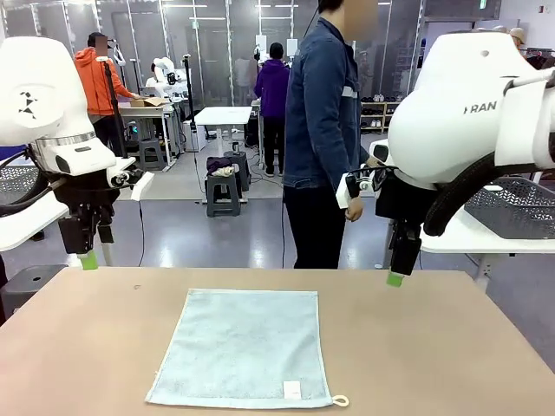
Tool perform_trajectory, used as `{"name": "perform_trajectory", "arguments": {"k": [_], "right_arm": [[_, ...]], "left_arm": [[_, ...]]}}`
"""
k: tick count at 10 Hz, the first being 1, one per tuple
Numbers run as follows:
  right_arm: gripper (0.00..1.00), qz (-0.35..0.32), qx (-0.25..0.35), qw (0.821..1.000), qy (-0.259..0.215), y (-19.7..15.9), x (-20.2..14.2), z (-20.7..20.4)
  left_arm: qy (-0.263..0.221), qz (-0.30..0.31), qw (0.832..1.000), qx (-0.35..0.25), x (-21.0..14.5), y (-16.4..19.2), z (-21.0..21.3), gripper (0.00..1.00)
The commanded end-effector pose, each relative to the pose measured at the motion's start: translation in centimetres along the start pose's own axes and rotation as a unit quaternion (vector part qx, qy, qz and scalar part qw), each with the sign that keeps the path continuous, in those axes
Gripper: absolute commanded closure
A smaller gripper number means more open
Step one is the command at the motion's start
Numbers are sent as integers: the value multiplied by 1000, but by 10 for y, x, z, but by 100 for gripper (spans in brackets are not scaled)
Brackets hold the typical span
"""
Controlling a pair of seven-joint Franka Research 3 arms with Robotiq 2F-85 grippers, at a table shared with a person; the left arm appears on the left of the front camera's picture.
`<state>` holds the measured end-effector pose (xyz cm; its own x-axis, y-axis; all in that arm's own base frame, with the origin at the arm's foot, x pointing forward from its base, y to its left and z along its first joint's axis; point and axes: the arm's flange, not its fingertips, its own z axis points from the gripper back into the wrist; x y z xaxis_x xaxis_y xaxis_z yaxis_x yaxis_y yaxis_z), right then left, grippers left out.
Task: Fold the towels and place them in the basket.
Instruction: When a person lays out a Towel with hook on the table, fold it in half twice.
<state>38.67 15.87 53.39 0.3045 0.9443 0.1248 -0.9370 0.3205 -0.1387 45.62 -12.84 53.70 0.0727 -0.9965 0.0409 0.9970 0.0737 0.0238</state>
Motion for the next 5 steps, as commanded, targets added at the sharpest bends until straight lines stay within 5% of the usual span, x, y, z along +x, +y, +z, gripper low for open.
{"name": "perform_trajectory", "arguments": {"k": [1,5], "right_arm": [[0,-6,-12,1000,0,3,-1,3],[0,54,21,998,9,21,6,-26]], "left_arm": [[2,0,1000,-6,1,2,6,0],[9,-27,1000,1,17,-17,-41,0]]}}
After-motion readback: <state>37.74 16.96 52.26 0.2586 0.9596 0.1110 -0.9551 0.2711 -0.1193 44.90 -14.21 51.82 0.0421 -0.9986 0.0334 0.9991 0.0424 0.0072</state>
